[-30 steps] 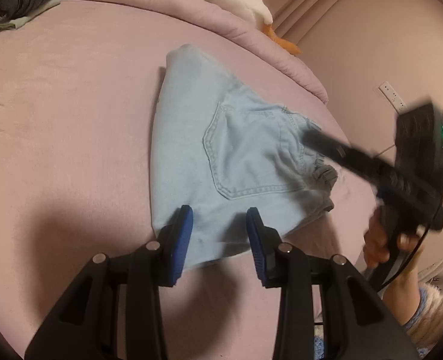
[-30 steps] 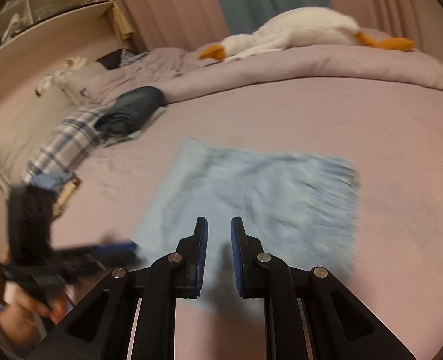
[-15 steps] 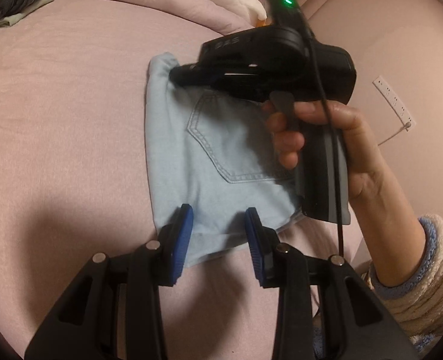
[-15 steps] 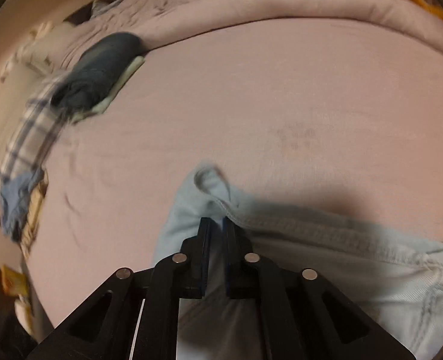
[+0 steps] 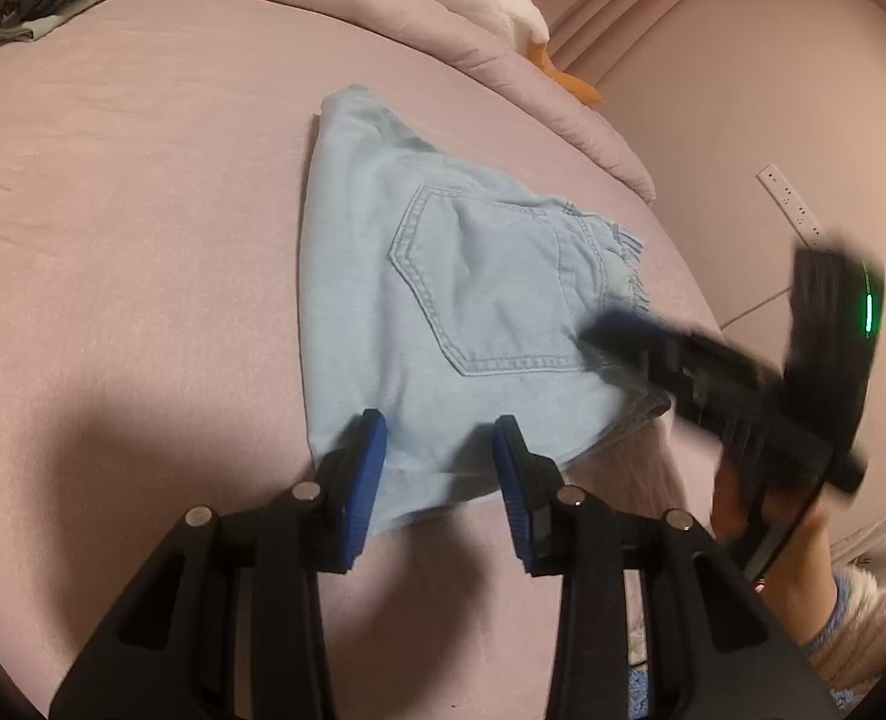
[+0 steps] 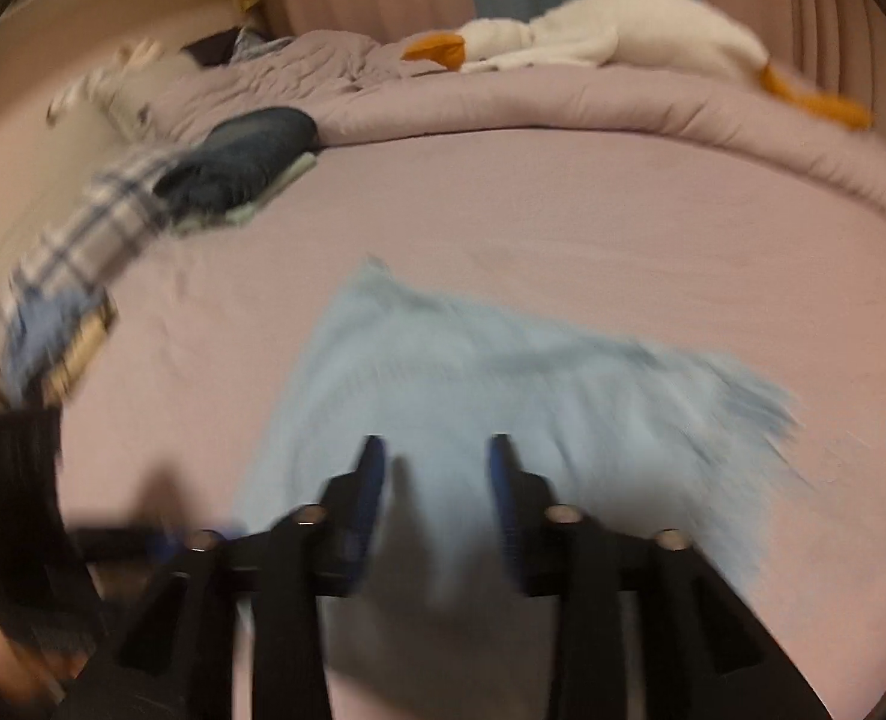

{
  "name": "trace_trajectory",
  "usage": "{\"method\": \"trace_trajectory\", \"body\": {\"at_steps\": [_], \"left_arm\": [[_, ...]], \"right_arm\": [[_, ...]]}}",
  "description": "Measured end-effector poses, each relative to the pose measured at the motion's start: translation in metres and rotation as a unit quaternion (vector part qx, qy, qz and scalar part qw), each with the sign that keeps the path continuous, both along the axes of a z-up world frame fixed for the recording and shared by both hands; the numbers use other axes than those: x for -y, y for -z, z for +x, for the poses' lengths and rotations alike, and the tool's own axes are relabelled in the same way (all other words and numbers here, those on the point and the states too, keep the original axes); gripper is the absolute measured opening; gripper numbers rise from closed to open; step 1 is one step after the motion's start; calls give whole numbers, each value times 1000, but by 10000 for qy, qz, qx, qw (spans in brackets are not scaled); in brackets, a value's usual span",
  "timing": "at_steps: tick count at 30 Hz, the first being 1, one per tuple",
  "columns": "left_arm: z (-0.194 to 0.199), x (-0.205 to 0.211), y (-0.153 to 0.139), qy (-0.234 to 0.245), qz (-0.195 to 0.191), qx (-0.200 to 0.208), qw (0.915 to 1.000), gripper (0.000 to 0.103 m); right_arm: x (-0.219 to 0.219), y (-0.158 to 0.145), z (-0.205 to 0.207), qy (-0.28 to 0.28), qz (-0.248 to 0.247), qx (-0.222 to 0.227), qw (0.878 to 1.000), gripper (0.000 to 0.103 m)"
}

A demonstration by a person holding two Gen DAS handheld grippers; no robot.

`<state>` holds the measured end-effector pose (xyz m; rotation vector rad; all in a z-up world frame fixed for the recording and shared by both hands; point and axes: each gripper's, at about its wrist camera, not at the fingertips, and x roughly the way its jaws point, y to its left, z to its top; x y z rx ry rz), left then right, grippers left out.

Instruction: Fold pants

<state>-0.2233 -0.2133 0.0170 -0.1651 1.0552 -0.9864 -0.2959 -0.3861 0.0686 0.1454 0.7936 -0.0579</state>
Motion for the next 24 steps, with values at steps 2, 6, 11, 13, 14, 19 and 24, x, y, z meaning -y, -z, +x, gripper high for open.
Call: {"method": "trace_trajectory", "body": {"at_steps": [2, 6, 11, 13, 14, 19, 24], "left_arm": [[-1, 1, -1, -29, 72, 16, 10000, 36], [-4, 3, -6, -102, 245, 176, 9995, 37], [-13, -6, -21, -224, 284, 502, 9981, 46], [-12, -13, -27, -348, 308, 635, 9969, 50], [-10, -15, -28, -405, 308, 646, 9966, 52], [6, -12, -29, -637, 433, 568, 9954, 54], [13, 11, -13, -576, 856, 419, 9938, 57]], "right_arm": [[-1, 17, -28, 91, -381, -193, 9990, 40], [2, 22, -68, 110, -333, 124, 9993, 40], [20, 7, -87, 104, -62, 132, 9998, 40], [25, -1, -86, 236, 216, 380, 9988, 40], [34, -6, -91, 359, 434, 564, 9968, 40], [64, -15, -91, 679, 1195, 1115, 9842, 41], [74, 15, -67, 1025, 1415, 629, 9826, 41]]}}
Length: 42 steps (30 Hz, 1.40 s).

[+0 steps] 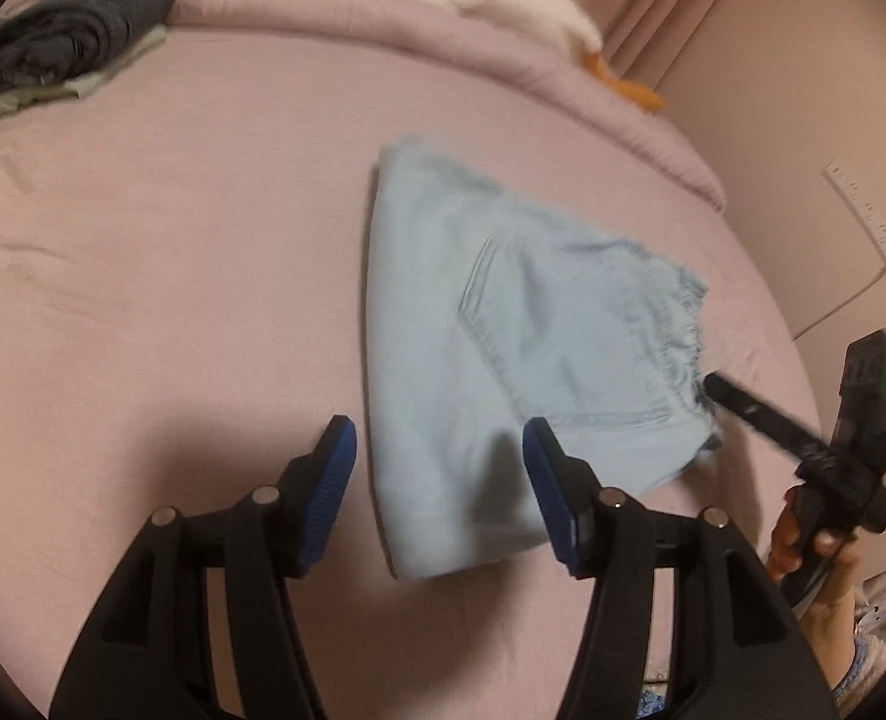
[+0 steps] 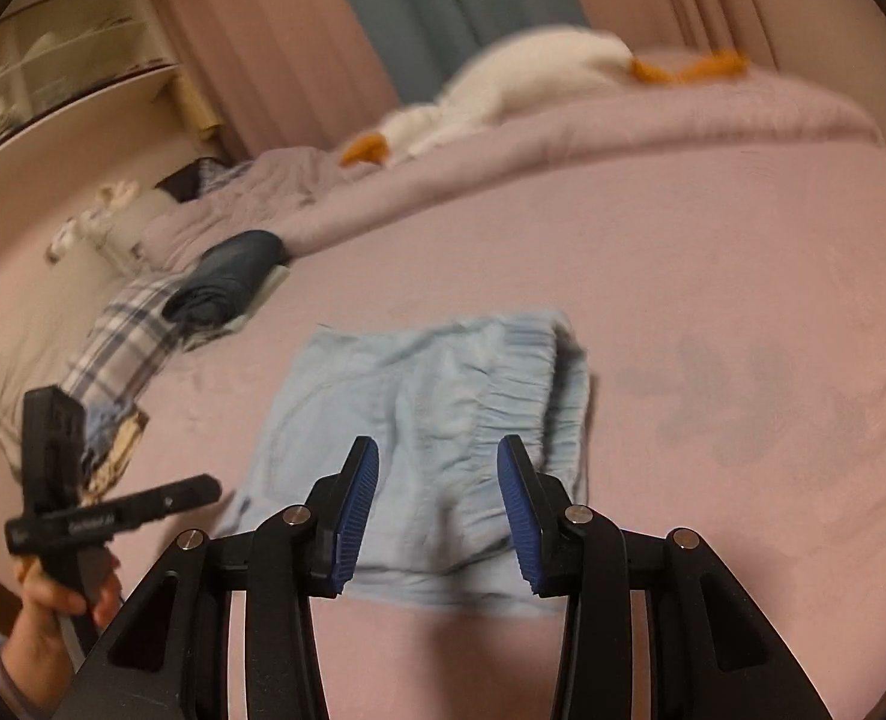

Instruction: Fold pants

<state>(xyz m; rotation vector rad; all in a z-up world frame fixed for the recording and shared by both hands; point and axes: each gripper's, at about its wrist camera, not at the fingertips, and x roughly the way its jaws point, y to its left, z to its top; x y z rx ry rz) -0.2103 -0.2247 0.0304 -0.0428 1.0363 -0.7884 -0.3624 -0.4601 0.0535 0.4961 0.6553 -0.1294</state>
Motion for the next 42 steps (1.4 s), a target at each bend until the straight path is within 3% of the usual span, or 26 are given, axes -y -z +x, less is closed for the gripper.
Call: {"method": "trace_trajectory", "body": {"at_steps": [2, 7, 8, 9, 11, 13, 17, 26, 32, 42], "left_arm": [[1, 0, 7, 22, 7, -97, 10000, 58], [13, -22, -1, -129, -206, -45, 9997, 63], [16, -27, -2, -194, -271, -69, 9994, 66], [21, -34, -2, -257, -367, -148, 9989, 69], [30, -43, 2, -337, -572, -435, 9968, 69], [38, -46, 7, -267, -883, -892, 9917, 69], [47, -34, 14, 60, -1360, -1615, 9774, 71], [60, -22, 17, 188, -1528, -1891, 9698, 71], [67, -7, 17, 379, -1610, -1916, 9674, 71], [70, 19, 17, 522, -1580, -1748, 9704, 77]], "right_arm": [[2, 22, 3, 197, -151, -497, 9985, 41], [16, 17, -18, 27, 484, -119, 9988, 45], [20, 15, -21, -43, 643, -75, 9979, 47], [24, 14, -24, -60, 766, -48, 9970, 56], [37, 14, -28, 63, 1004, 48, 9949, 67], [50, 19, -29, 154, 1380, 97, 9903, 69], [66, 42, -8, -84, 2526, -236, 9673, 70], [66, 40, 29, -582, 2532, -720, 9630, 73], [64, 40, 48, -810, 2558, -681, 9609, 73], [64, 40, 71, -978, 2442, -625, 9627, 76]]}}
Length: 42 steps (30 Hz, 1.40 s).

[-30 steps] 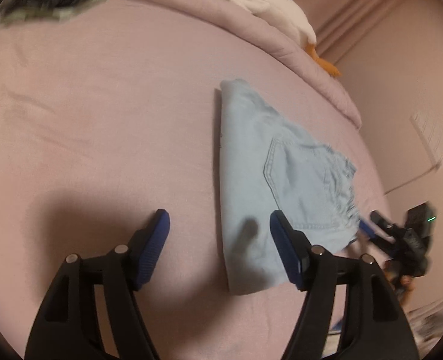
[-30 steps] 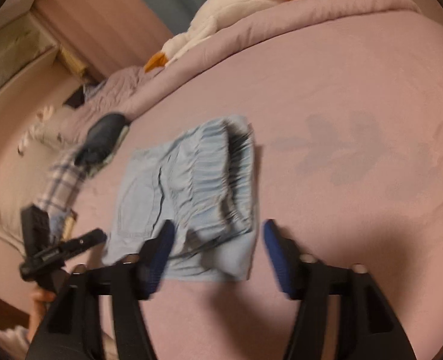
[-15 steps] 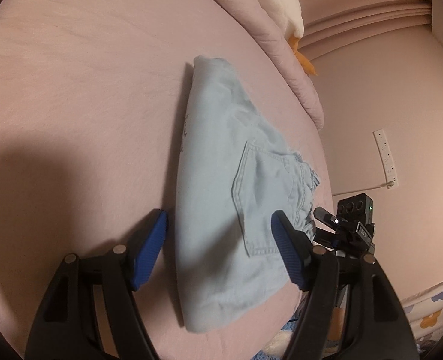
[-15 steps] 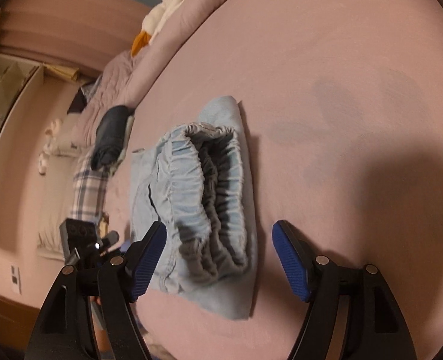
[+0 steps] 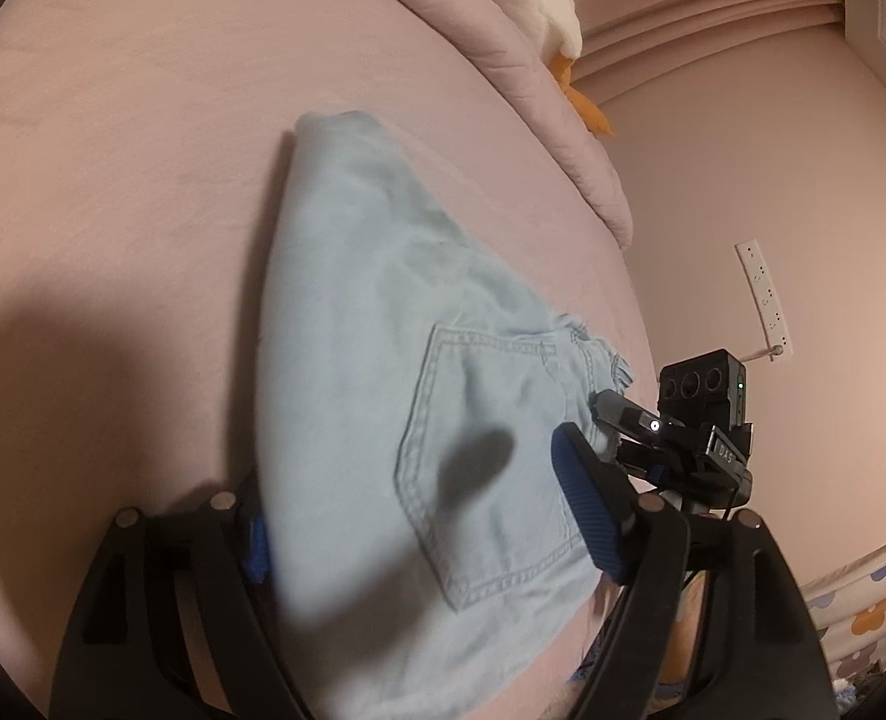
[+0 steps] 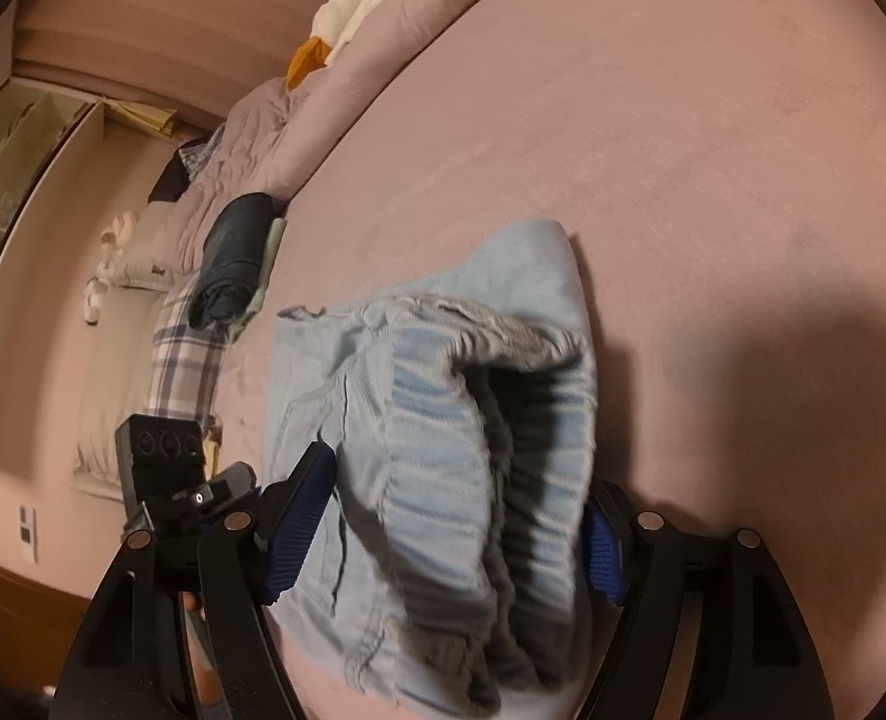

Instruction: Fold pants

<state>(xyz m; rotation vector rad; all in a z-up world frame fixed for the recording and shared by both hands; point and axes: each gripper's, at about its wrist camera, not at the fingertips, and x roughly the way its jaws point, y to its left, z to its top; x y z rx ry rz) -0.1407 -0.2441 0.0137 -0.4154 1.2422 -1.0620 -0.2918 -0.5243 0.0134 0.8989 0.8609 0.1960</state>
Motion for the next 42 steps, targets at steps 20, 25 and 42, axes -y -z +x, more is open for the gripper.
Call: {"method": "trace_trajectory", "body": {"at_steps": [20, 25, 42], "left_arm": [[-12, 19, -4, 49, 732, 893, 9933, 59], [-17, 24, -4, 60, 946, 1169, 9886, 59], [-21, 32, -2, 93, 1175, 1493, 9817, 59]], "right_arm": [[-28, -13, -4, 173, -1262, 140, 9918, 69], [-24, -13, -6, 322, -1304, 121, 9909, 64], [-28, -16, -9, 429, -1628, 62, 9857, 61]]}}
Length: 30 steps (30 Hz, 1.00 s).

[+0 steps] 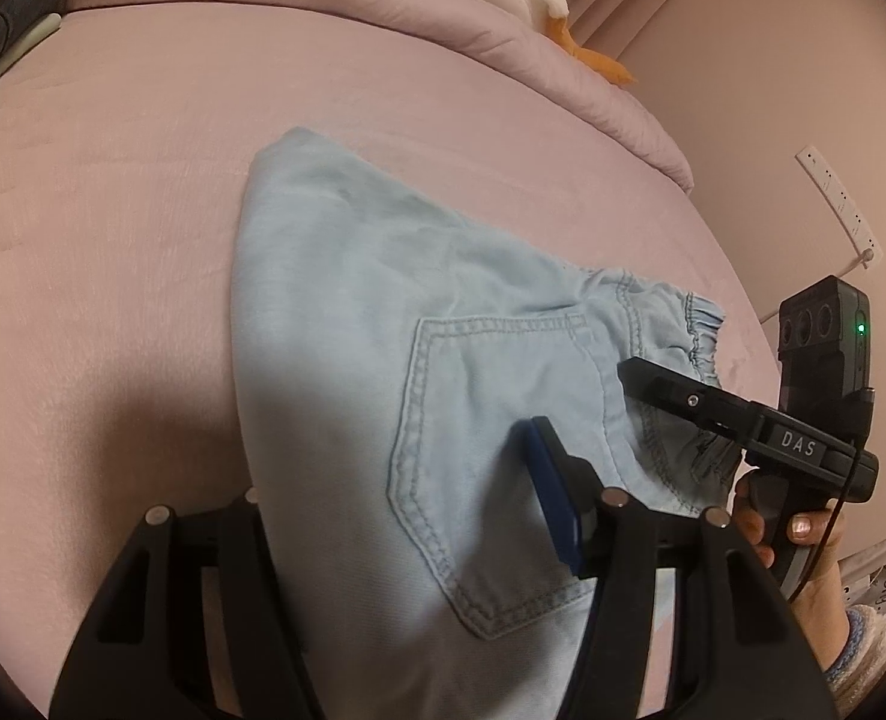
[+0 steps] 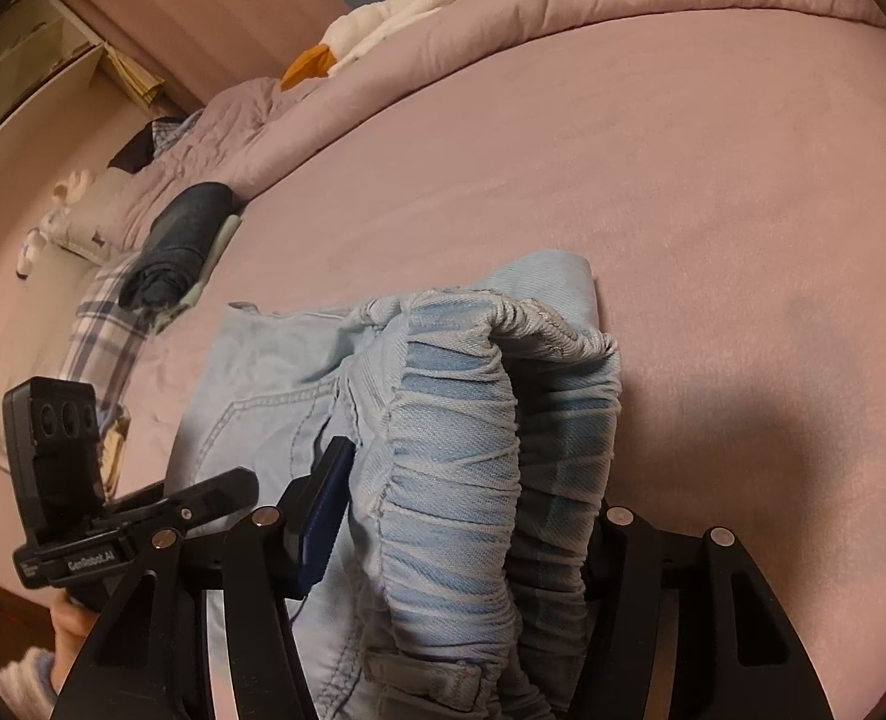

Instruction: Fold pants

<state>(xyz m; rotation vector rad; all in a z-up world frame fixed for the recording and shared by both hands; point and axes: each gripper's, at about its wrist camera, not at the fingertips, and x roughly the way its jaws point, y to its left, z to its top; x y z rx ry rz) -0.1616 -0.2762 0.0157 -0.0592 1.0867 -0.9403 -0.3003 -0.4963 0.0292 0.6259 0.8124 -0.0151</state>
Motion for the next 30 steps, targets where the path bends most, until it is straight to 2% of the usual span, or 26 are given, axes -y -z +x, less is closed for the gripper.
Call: {"method": "trace_trajectory", "body": {"at_steps": [12, 30], "left_arm": [[-6, 4, -1, 4, 152, 237, 9996, 58], [-6, 6, -1, 21, 174, 294, 9994, 59]], "right_arm": [[-9, -1, 0, 23, -131, -20, 9999, 61], [-10, -1, 0, 38, -112, 4, 9999, 61]]}}
